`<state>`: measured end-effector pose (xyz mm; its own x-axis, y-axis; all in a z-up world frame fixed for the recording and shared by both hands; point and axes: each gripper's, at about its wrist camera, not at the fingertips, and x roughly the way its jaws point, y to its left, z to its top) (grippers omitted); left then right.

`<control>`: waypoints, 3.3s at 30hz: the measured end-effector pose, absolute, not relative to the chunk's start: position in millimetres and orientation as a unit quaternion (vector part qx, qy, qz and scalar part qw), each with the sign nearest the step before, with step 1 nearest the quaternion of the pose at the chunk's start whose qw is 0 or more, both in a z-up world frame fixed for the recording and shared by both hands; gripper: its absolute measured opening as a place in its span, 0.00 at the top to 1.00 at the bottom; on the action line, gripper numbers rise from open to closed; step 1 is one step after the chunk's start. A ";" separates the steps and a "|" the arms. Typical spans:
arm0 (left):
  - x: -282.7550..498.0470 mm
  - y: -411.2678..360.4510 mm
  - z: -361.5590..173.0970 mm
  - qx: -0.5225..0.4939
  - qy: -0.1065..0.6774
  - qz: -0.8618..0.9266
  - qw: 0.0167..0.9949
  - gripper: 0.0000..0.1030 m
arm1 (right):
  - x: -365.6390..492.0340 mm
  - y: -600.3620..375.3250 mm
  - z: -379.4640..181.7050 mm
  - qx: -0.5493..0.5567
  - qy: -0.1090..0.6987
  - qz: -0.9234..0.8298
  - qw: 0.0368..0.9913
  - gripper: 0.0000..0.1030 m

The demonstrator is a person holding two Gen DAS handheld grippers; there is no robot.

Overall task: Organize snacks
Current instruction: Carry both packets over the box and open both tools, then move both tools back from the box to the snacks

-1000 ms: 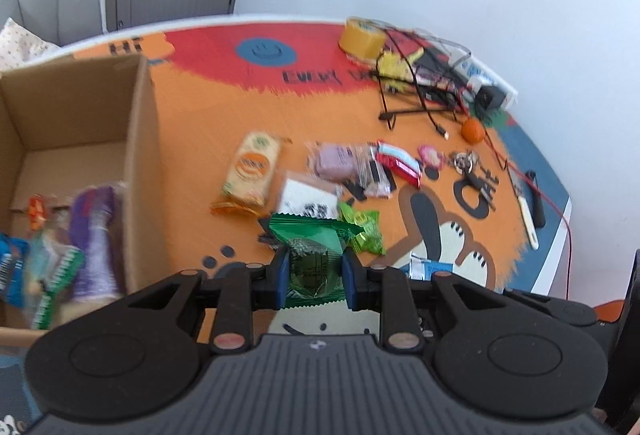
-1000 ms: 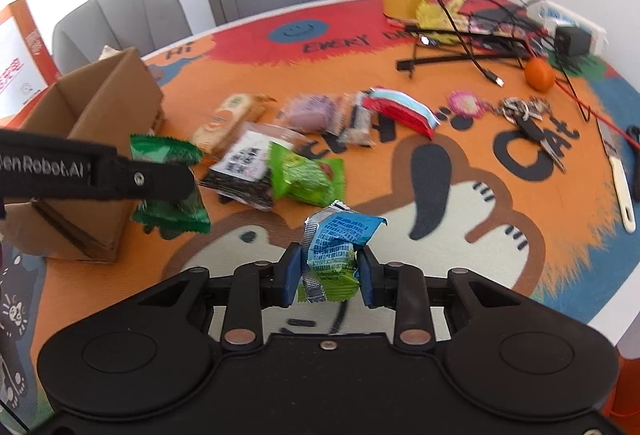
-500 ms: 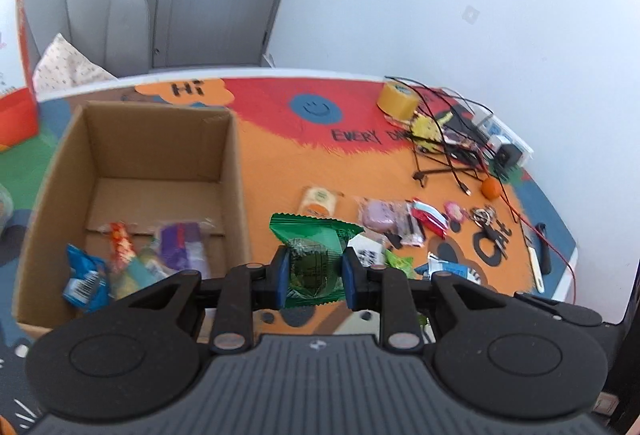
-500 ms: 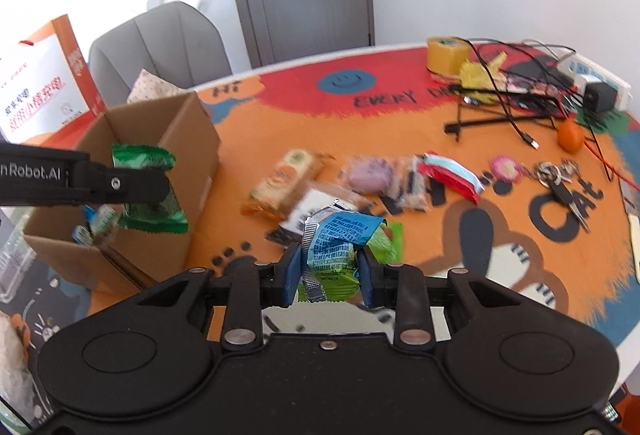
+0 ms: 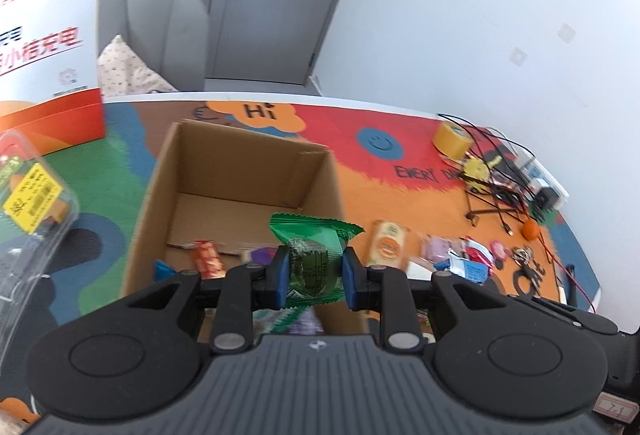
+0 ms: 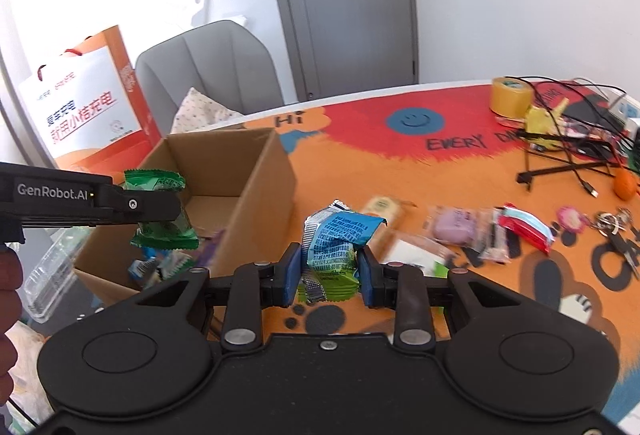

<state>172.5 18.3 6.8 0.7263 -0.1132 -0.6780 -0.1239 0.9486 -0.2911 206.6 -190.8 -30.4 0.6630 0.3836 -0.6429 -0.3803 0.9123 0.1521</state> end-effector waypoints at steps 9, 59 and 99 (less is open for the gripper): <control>172.4 59.2 -3.4 -0.182 0.373 0.044 0.909 0.74 | 209.3 -171.1 -26.5 0.003 0.347 0.226 0.910 0.70; 159.9 56.9 -4.7 -0.190 0.361 0.070 0.910 0.10 | 210.0 -177.8 -26.5 0.044 0.309 0.170 0.935 0.03; 201.6 -71.5 -9.3 -0.109 0.392 -0.066 0.911 0.12 | 207.8 -299.3 -47.0 0.080 0.336 0.094 0.934 0.13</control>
